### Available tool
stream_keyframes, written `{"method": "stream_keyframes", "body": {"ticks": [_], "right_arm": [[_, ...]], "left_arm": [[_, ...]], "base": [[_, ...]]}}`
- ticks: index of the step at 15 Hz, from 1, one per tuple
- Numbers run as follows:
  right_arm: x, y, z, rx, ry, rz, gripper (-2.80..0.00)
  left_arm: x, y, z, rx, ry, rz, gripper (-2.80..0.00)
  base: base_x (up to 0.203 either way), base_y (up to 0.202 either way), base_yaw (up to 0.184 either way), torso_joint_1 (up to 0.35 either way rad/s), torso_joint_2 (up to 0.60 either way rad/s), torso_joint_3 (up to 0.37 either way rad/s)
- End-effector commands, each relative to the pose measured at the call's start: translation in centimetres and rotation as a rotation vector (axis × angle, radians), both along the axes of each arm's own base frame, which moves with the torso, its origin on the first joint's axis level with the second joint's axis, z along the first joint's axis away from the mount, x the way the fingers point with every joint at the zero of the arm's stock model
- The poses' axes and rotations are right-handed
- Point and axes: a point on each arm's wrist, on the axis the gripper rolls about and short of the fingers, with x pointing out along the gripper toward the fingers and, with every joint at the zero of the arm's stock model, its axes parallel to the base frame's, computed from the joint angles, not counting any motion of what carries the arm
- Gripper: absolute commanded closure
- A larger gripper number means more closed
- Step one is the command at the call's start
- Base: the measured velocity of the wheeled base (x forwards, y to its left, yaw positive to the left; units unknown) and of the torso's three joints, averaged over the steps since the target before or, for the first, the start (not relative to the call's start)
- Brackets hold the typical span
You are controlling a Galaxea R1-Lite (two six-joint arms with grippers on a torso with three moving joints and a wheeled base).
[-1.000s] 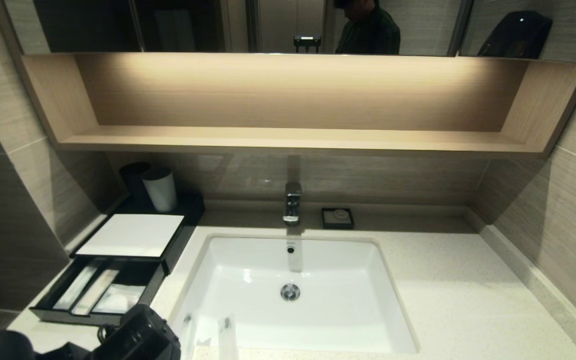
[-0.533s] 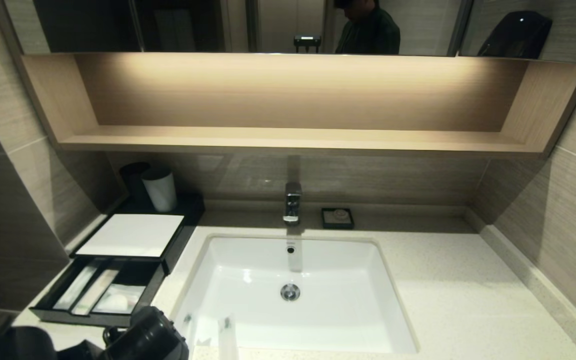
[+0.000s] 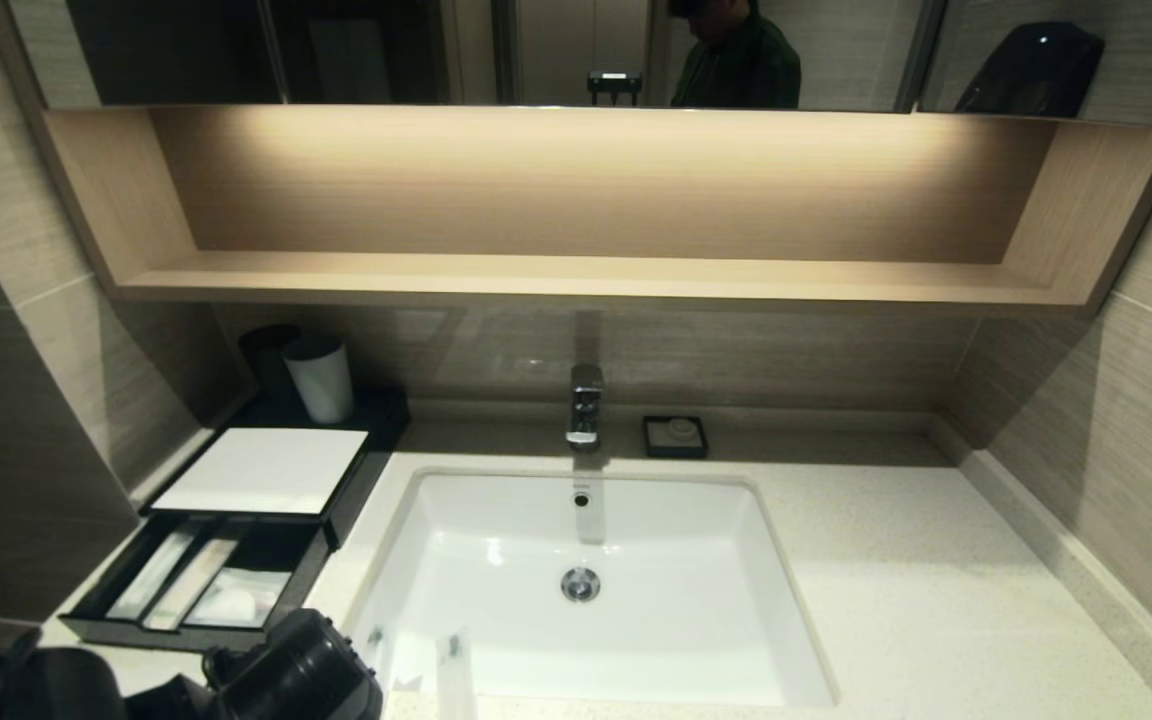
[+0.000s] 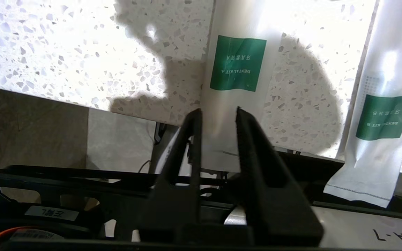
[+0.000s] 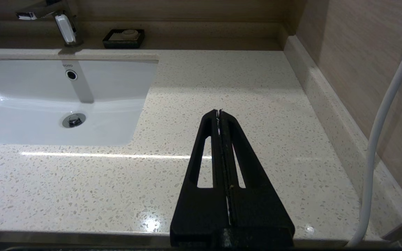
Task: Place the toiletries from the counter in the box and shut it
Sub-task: Pick up the bathroom toiletry
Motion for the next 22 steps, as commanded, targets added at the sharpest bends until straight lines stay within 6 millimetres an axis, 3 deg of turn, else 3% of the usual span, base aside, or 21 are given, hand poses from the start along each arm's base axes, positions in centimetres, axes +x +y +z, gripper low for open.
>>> {"method": "stream_keyframes", "body": {"ticks": [1, 22], "right_arm": [[0.0, 0.0, -0.01, 0.0, 0.0, 0.0, 0.0], [0.0, 0.0, -0.01, 0.0, 0.0, 0.001, 0.0]], "left_arm": [[0.01, -0.02, -0.05, 0.002, 0.002, 0.005, -2.8], [0.41, -0.33, -1.03, 0.022, 0.019, -0.003, -2.8]], "base": [[0.0, 0.0, 0.0, 0.0, 0.0, 0.0], [0.0, 0.0, 0.0, 0.0, 0.0, 0.0]]}}
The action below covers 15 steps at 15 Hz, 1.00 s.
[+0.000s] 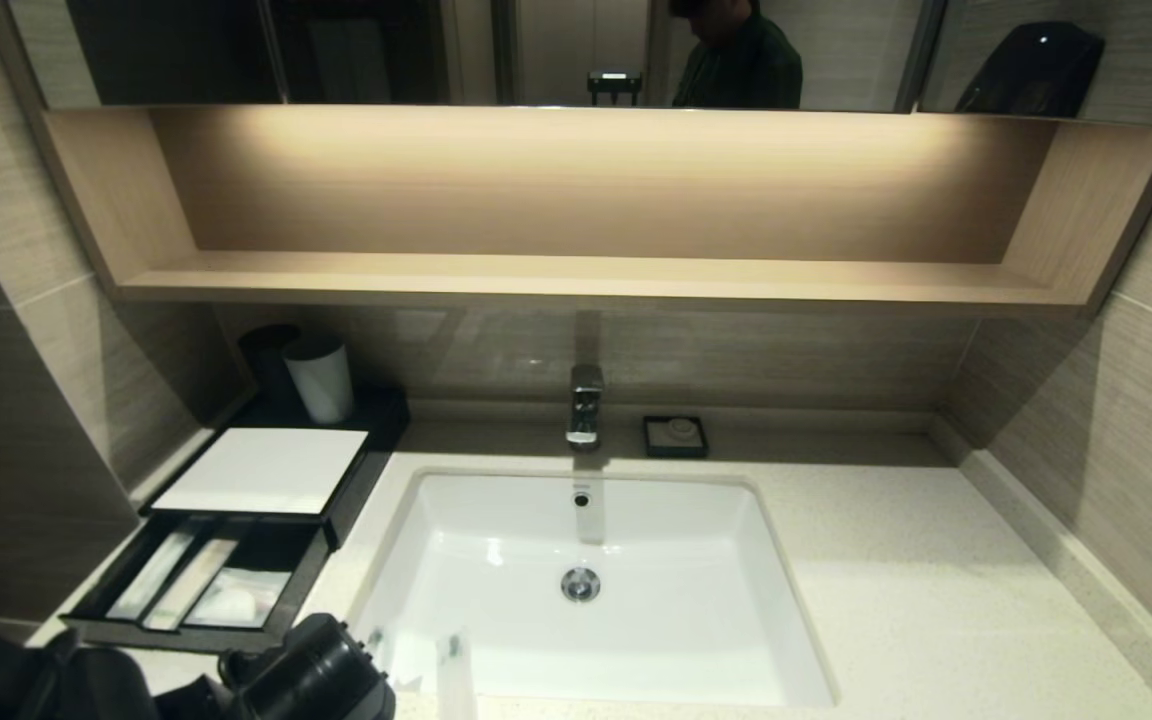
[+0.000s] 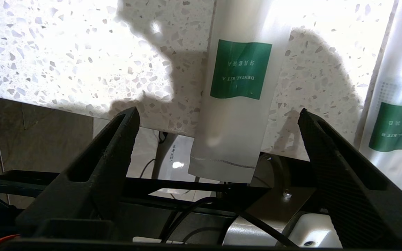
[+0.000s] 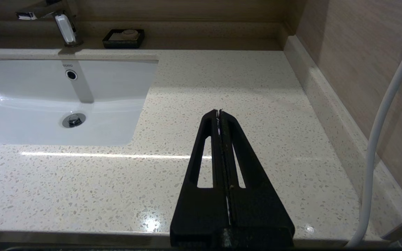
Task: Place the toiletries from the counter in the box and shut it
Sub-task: Pick up the bathroom toiletry
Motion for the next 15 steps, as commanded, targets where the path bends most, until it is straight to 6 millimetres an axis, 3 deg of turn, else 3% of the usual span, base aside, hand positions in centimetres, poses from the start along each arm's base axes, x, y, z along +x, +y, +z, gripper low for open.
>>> {"method": "stream_keyframes", "body": {"ticks": [1, 15], "right_arm": [[0.0, 0.0, -0.01, 0.0, 0.0, 0.0, 0.0], [0.0, 0.0, -0.01, 0.0, 0.0, 0.0, 0.0]], "left_arm": [[0.05, -0.03, -0.08, -0.002, -0.002, 0.006, -2.8], [-0.12, 0.07, -0.26, 0.01, 0.005, -0.015, -2.8]], "base": [[0.0, 0.0, 0.0, 0.0, 0.0, 0.0], [0.0, 0.0, 0.0, 0.0, 0.0, 0.0]]}}
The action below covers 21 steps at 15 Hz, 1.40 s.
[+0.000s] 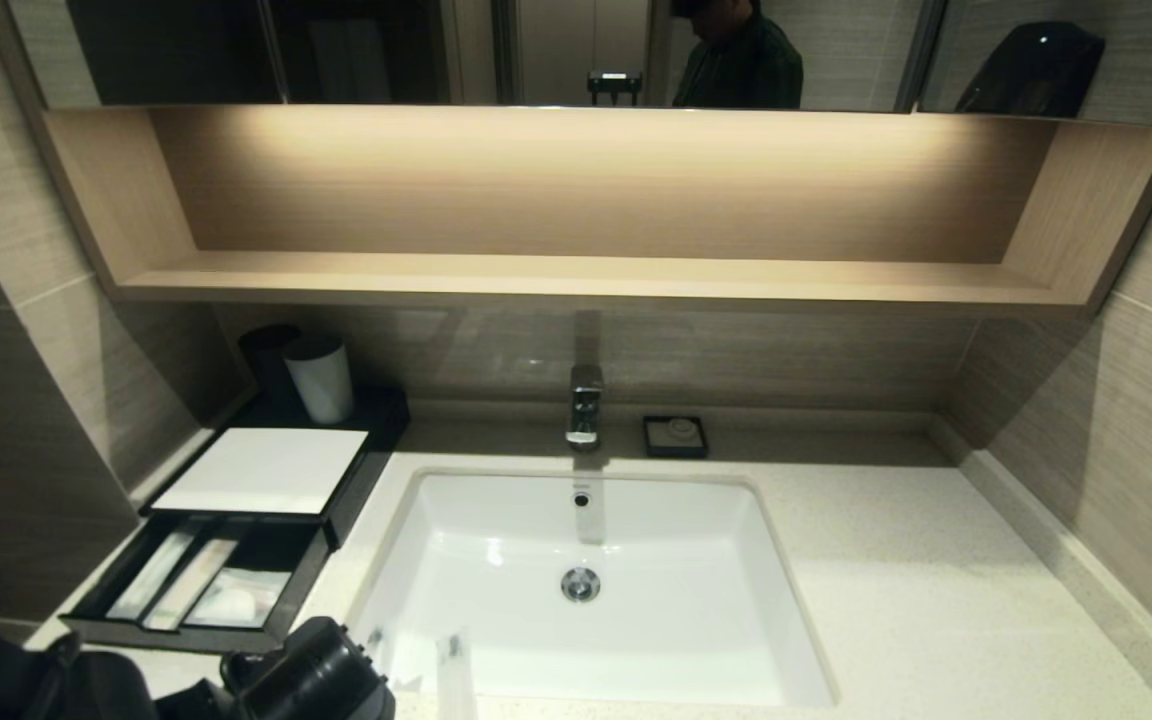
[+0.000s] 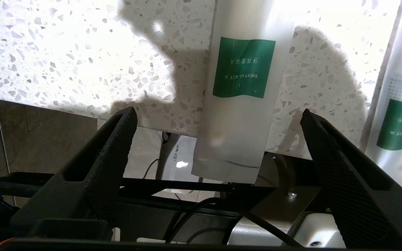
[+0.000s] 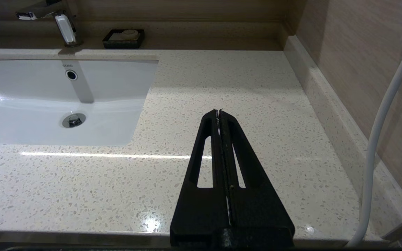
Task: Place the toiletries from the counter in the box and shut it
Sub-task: Pick up the bathroom toiletry
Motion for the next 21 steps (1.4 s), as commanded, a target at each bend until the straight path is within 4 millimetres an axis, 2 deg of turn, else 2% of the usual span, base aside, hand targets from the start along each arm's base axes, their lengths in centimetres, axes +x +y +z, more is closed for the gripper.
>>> {"method": "stream_keyframes", "body": {"ticks": [1, 12, 13, 21], "right_arm": [[0.0, 0.0, -0.01, 0.0, 0.0, 0.0, 0.0], [0.0, 0.0, -0.01, 0.0, 0.0, -0.001, 0.0], [0.0, 0.0, -0.01, 0.0, 0.0, -0.002, 0.0], [0.0, 0.0, -0.01, 0.0, 0.0, 0.0, 0.0]], "left_arm": [[-0.05, 0.04, -0.1, 0.005, 0.004, 0.002, -2.8], [-0.11, 0.09, -0.15, 0.01, 0.007, -0.01, -2.8], [-0.08, 0.07, -0.11, 0.009, 0.005, -0.01, 0.0], [-0.12, 0.1, -0.08, 0.01, 0.003, -0.021, 0.0]], "base": [[0.0, 0.0, 0.0, 0.0, 0.0, 0.0], [0.0, 0.0, 0.0, 0.0, 0.0, 0.0], [0.0, 0.0, 0.0, 0.0, 0.0, 0.0], [0.0, 0.0, 0.0, 0.0, 0.0, 0.0]]}}
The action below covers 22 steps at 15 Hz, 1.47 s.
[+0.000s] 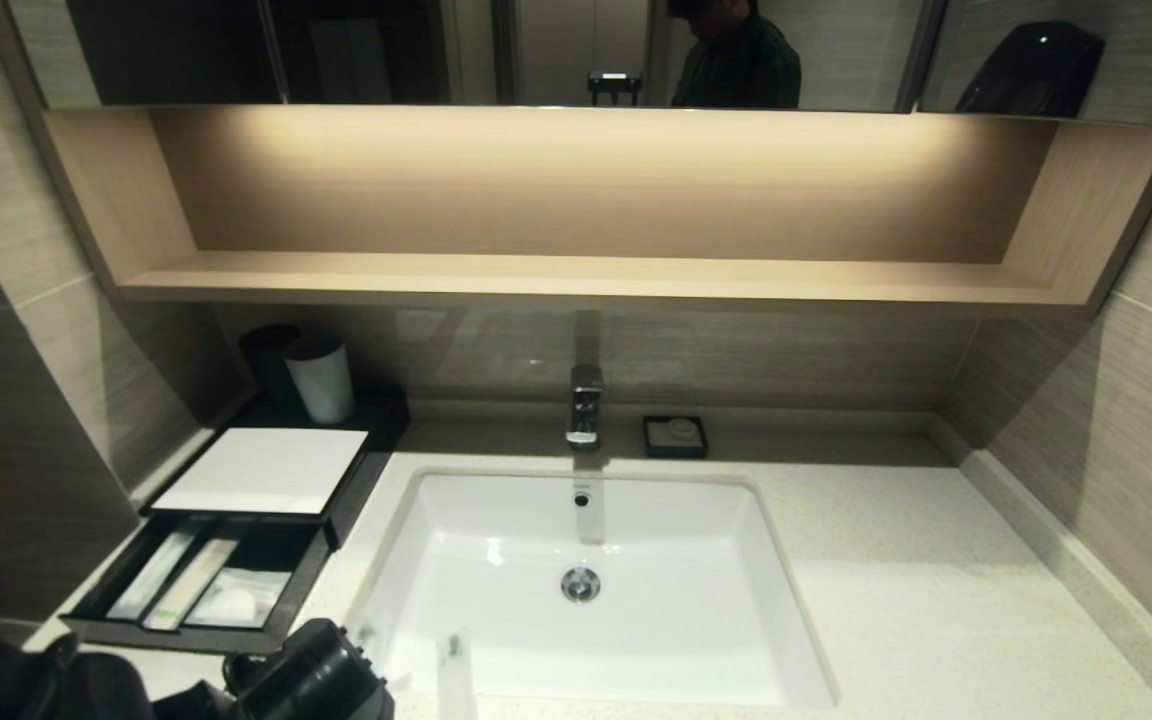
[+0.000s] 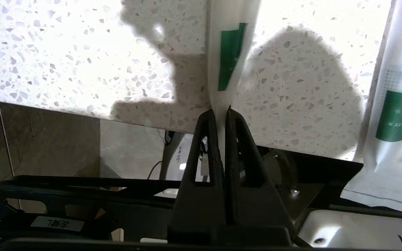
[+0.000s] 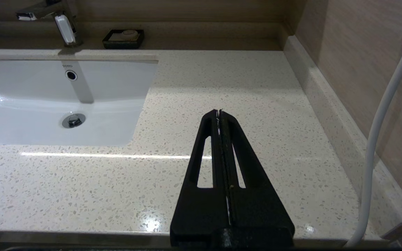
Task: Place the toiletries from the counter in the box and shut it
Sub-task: Pick up the bathroom toiletry
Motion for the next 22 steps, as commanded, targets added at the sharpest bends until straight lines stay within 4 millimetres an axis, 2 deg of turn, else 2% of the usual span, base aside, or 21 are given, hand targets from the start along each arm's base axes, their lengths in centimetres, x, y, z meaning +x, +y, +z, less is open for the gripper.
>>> {"method": "stream_keyframes", "body": {"ticks": [1, 7, 15, 22], "right_arm": [[0.0, 0.0, 0.0, 0.0, 0.0, 0.0, 0.0], [0.0, 0.0, 0.0, 0.0, 0.0, 0.001, 0.0], [0.0, 0.0, 0.0, 0.0, 0.0, 0.001, 0.0], [0.0, 0.0, 0.0, 0.0, 0.0, 0.001, 0.0]], "left_arm": [[-0.1, 0.1, 0.0, 0.002, 0.003, 0.005, 0.0], [-0.2, 0.2, 0.2, -0.005, -0.008, 0.005, 0.0], [-1.2, 1.3, 3.4, -0.05, -0.186, -0.023, 0.0], [-1.9, 2.3, 5.3, -0.05, -0.315, -0.036, 0.0]], "base": [[0.0, 0.0, 0.0, 0.0, 0.0, 0.0], [0.0, 0.0, 0.0, 0.0, 0.0, 0.0], [0.0, 0.0, 0.0, 0.0, 0.0, 0.0], [0.0, 0.0, 0.0, 0.0, 0.0, 0.0]]}}
